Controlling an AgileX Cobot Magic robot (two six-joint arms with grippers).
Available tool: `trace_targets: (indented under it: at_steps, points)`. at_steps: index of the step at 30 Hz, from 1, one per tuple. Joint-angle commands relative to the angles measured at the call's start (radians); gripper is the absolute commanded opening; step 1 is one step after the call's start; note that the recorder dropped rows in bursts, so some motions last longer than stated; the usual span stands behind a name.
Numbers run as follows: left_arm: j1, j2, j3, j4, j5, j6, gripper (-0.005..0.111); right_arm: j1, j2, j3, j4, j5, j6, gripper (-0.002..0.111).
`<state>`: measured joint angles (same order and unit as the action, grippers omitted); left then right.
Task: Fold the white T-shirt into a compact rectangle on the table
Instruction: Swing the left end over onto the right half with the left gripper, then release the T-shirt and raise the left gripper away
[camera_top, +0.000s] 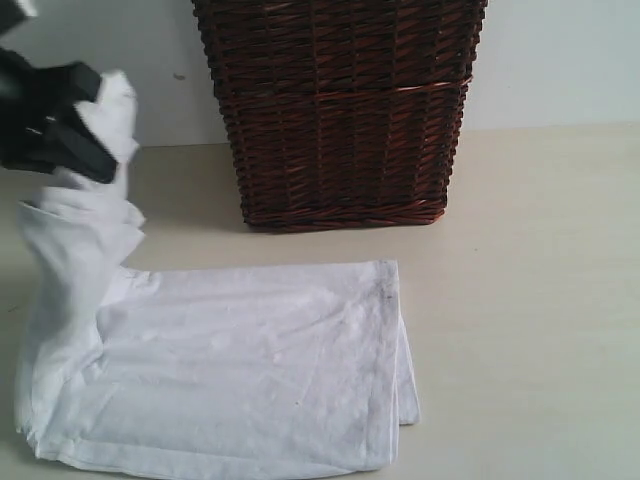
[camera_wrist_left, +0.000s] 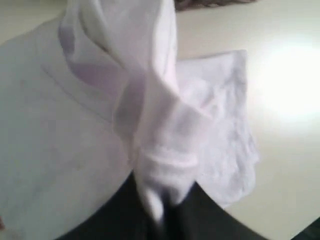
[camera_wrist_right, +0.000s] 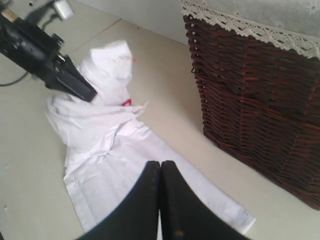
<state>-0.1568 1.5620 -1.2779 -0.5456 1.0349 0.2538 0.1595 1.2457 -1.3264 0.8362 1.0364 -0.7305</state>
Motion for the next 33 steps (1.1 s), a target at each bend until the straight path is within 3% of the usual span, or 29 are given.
trace_targets:
  at_steps: [1, 5, 8, 12, 14, 19, 21, 25, 33]
  points:
    - [-0.271, 0.045, 0.083, -0.046, -0.211, -0.018, 0.000, -0.003, -0.064, -0.003, 0.009, 0.012, -0.007, 0.000]
    - [-0.499, 0.133, 0.106, -0.046, -0.412, -0.004, 0.004, -0.003, -0.096, -0.003, 0.009, 0.017, -0.007, 0.000]
    - [-0.605, 0.201, 0.105, -0.044, -0.551, -0.004, 0.025, -0.003, -0.103, -0.003, 0.007, 0.028, -0.007, 0.000]
    - [-0.642, 0.255, 0.105, -0.042, -0.607, -0.004, 0.074, -0.003, -0.103, -0.003, -0.002, 0.037, -0.005, 0.000]
    - [-0.642, 0.262, 0.105, -0.038, -0.591, -0.004, 0.079, -0.003, -0.103, -0.003, -0.004, 0.036, -0.005, 0.000]
    - [-0.640, 0.239, 0.105, 0.037, -0.566, -0.004, 0.060, -0.003, -0.103, -0.003, -0.004, 0.036, -0.001, 0.000]
    - [-0.640, 0.205, 0.105, 0.060, -0.543, -0.004, 0.044, -0.003, -0.103, -0.003, -0.004, 0.036, -0.001, 0.000]
    - [-0.640, 0.097, 0.105, 0.144, -0.513, -0.004, 0.000, -0.003, -0.112, -0.003, -0.004, 0.020, -0.007, 0.000]
    - [-0.640, -0.211, 0.116, 0.173, -0.547, -0.006, 0.000, -0.003, -0.224, 0.042, -0.015, -0.080, -0.007, 0.000]
